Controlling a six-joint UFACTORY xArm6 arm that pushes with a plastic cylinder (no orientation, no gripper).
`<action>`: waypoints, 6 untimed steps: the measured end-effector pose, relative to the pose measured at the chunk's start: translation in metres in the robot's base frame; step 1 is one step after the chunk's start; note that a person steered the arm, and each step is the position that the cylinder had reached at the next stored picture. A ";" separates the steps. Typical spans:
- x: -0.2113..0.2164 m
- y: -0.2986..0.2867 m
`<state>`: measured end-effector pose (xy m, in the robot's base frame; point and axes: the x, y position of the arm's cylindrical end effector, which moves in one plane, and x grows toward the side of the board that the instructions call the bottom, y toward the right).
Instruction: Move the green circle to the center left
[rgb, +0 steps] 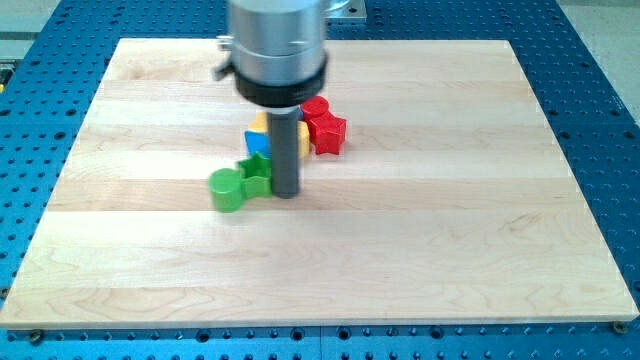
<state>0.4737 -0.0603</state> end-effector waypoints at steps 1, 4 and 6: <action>0.035 -0.028; 0.016 -0.122; -0.053 -0.159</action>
